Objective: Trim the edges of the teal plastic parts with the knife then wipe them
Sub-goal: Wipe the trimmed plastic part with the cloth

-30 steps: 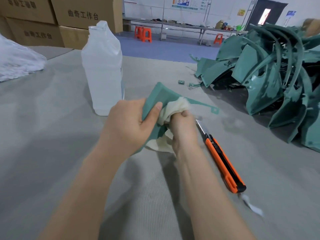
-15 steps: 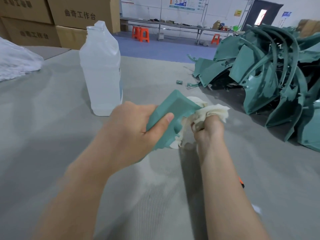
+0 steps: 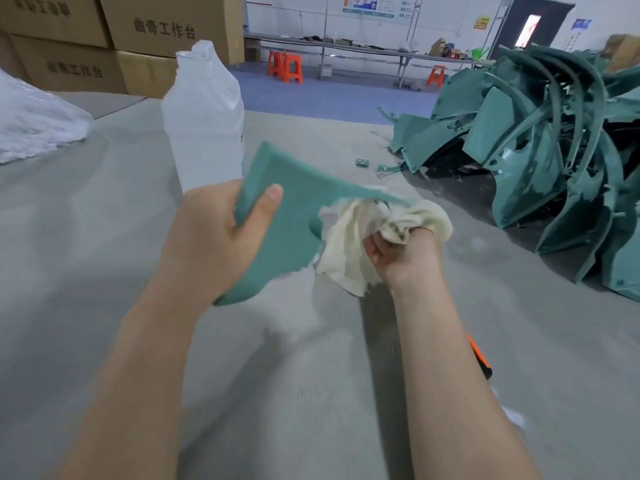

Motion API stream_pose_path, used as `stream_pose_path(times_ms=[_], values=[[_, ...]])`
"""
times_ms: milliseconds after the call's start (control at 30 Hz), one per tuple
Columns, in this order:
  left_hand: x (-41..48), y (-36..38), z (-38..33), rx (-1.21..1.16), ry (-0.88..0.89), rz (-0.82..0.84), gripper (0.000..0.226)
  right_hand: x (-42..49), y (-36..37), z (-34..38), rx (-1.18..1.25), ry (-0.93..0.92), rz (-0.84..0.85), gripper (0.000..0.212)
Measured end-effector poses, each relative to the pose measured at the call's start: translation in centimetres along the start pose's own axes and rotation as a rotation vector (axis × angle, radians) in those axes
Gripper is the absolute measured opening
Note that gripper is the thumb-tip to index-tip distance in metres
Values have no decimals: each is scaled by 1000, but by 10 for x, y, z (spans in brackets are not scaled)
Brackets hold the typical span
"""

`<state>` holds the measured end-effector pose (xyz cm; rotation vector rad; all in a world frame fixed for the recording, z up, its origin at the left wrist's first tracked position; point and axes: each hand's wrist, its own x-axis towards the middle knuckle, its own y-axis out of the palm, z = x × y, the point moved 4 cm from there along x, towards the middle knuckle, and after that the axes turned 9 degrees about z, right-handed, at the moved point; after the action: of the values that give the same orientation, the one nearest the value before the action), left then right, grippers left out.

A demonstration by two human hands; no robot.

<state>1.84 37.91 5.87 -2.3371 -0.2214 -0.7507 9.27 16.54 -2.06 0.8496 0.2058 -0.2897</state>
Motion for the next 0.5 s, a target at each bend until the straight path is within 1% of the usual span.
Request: stream_pose_path(times_ms=[67, 100, 167, 200, 267, 333, 367, 400, 433, 500], values=[[5, 6, 28, -172, -208, -117, 48, -6, 3, 5, -61, -49, -6, 30], [5, 10, 40, -283, -304, -190, 45, -8, 3, 9, -114, -94, 4, 30], [3, 23, 55, -459, -470, -312, 36, -14, 8, 15, -414, -205, 55, 30], [2, 33, 58, -520, -523, -322, 33, -16, 16, 11, -607, -246, 111, 28], [2, 56, 56, -738, -564, -267, 23, -21, 34, -11, -855, -286, 235, 18], [2, 75, 49, -1017, -571, -169, 14, -25, 45, -31, -929, -351, 299, 36], [1, 80, 47, -1142, -579, -111, 14, -26, 46, -36, -937, -382, 296, 42], [0, 82, 45, -1248, -582, -56, 18, -26, 45, -39, -959, -397, 286, 42], [0, 83, 46, -1320, -574, -11, 23, -25, 44, -41, -973, -390, 291, 36], [1, 81, 48, -1376, -550, 52, 29, -22, 38, -36, -952, -397, 262, 13]])
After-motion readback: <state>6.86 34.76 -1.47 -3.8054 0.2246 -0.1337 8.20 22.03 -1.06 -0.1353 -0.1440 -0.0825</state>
